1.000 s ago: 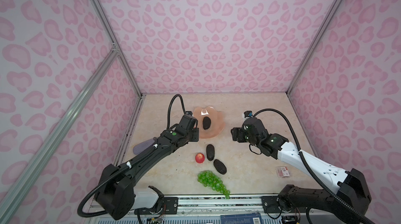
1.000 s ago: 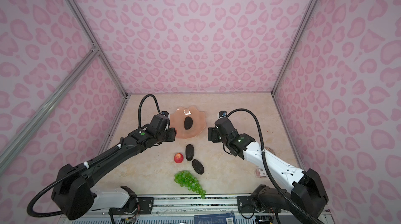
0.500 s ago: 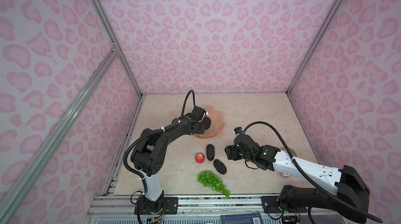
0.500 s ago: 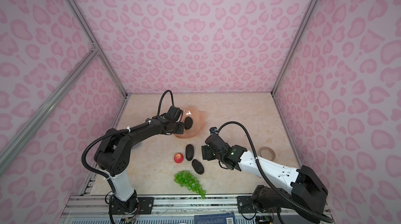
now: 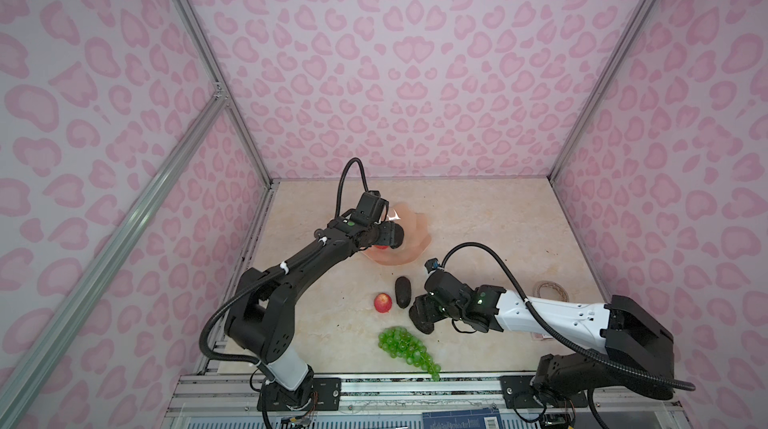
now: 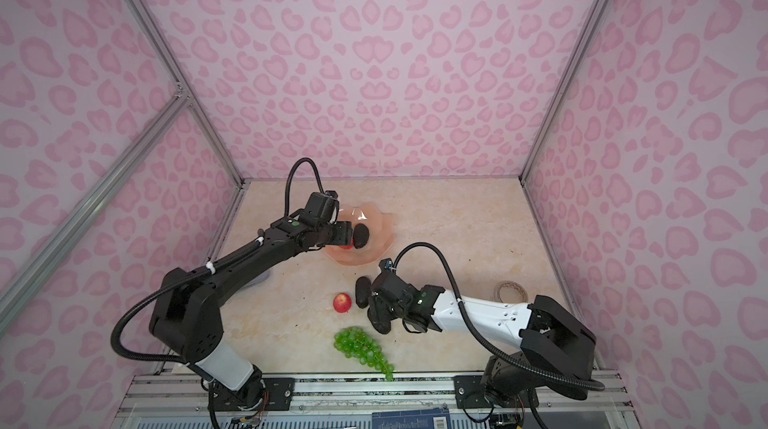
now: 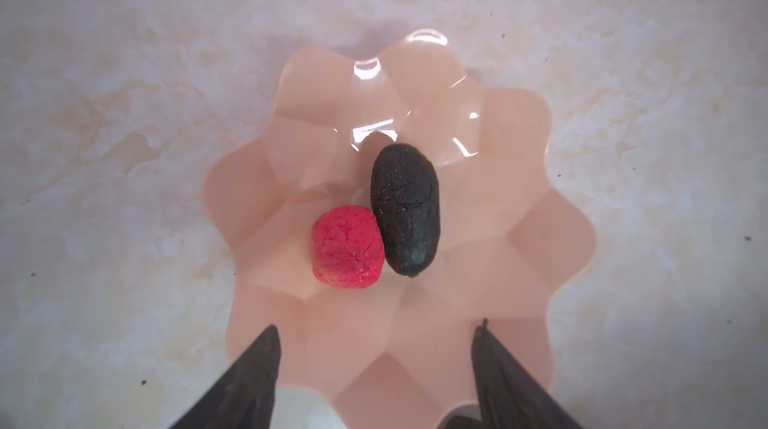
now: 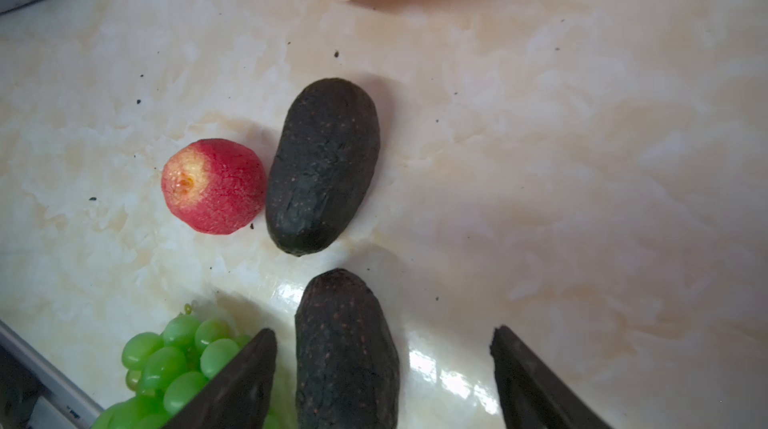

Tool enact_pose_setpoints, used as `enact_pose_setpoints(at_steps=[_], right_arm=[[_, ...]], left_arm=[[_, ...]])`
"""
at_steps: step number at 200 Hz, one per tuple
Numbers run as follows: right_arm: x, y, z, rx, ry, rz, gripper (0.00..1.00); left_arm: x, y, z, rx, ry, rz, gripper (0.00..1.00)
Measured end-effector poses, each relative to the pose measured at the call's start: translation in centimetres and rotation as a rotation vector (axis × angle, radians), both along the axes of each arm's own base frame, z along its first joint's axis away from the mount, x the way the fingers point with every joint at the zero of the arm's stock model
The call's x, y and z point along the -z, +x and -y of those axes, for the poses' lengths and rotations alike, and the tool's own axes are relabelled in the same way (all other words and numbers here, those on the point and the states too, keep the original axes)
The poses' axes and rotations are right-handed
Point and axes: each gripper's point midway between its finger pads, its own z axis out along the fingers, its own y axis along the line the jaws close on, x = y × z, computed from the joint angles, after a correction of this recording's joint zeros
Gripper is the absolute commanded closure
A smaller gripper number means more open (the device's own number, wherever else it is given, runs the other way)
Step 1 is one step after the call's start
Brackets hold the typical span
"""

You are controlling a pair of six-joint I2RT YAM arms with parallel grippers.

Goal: Place and organize the fake fruits in the fruit bowl
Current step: 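Release the red fruit in the bowl while the right gripper grasps another avocado, then place the avocado in the bowl while the left gripper reaches the second red fruit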

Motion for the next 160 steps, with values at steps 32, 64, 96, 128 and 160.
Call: enact_pose_setpoints(at_steps=[32, 64, 96, 128, 160], right_arm=[[2.0, -1.1, -1.0, -0.026, -0.022, -0.039, 0.25], [3.6, -2.2, -1.4, -0.041, -0.055, -0.068, 0.42], [3.3, -2.2, -1.2, -0.008, -0.052, -0.068, 0.63], [-0.4, -1.4, -0.1, 0.046, -0.039, -0.007, 0.66], [-5.9, 2.3, -0.4, 0.101, -0.011, 0.127, 0.68]], left_arm=[[-7.3, -3.4, -1.9, 0.002, -0.109, 0.195, 0.22], [-9.2, -8.1, -4.6, -0.003, -0.176, 0.308, 0.18], [-8.3, -12.3, -7.4, -0.027, -0.222, 0.383, 0.11], [-8.8, -15.3, -8.6, -0.016, -0.303, 0.459, 0.07], [-8.4, -16.8, -7.8, 0.044, -0.372, 0.451, 0.07]])
